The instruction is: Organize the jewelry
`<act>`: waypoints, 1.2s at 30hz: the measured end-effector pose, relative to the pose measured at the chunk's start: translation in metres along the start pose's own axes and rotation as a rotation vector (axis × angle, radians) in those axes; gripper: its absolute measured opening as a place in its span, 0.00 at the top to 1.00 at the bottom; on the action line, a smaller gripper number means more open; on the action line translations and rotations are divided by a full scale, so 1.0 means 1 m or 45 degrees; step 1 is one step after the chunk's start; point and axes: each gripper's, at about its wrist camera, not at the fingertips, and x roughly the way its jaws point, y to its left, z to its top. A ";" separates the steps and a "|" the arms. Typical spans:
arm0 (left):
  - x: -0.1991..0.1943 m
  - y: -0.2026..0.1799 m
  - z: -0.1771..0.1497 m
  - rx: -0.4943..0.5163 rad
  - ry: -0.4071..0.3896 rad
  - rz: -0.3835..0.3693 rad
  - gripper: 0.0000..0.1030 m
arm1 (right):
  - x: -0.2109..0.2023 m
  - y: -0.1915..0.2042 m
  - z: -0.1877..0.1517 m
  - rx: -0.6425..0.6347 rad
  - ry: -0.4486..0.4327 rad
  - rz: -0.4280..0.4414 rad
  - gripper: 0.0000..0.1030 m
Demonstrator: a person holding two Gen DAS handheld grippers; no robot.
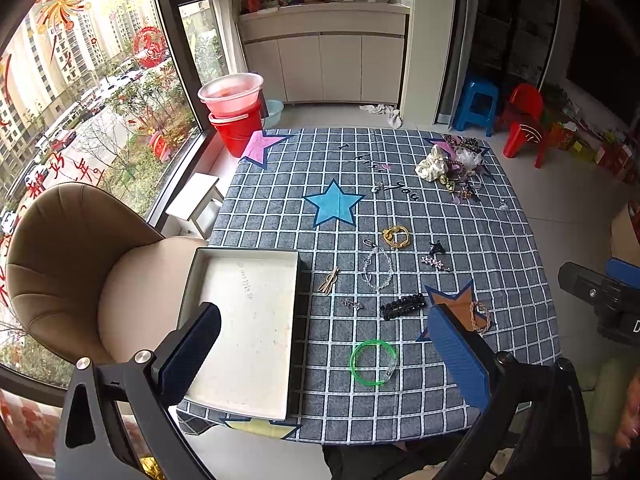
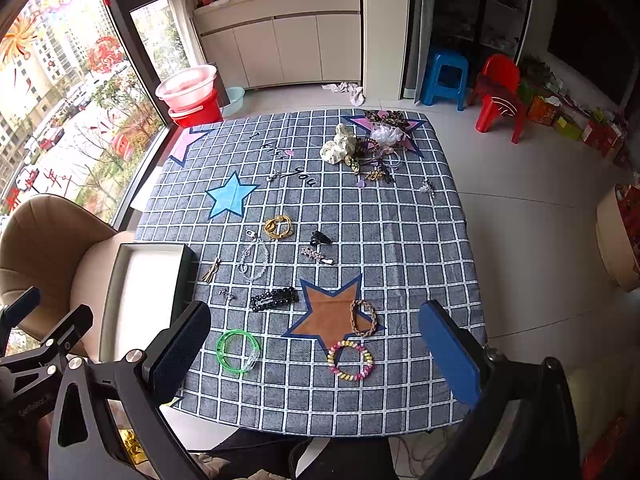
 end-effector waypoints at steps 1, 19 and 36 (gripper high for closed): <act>0.001 0.000 0.000 -0.001 0.001 0.000 0.00 | 0.000 0.000 0.000 0.000 0.002 0.000 0.00; 0.002 0.000 -0.003 0.002 0.005 -0.002 0.00 | 0.001 0.000 -0.002 -0.002 -0.002 0.001 0.00; 0.002 0.000 -0.002 0.002 0.006 -0.002 0.00 | 0.000 0.000 -0.003 -0.006 -0.005 -0.008 0.00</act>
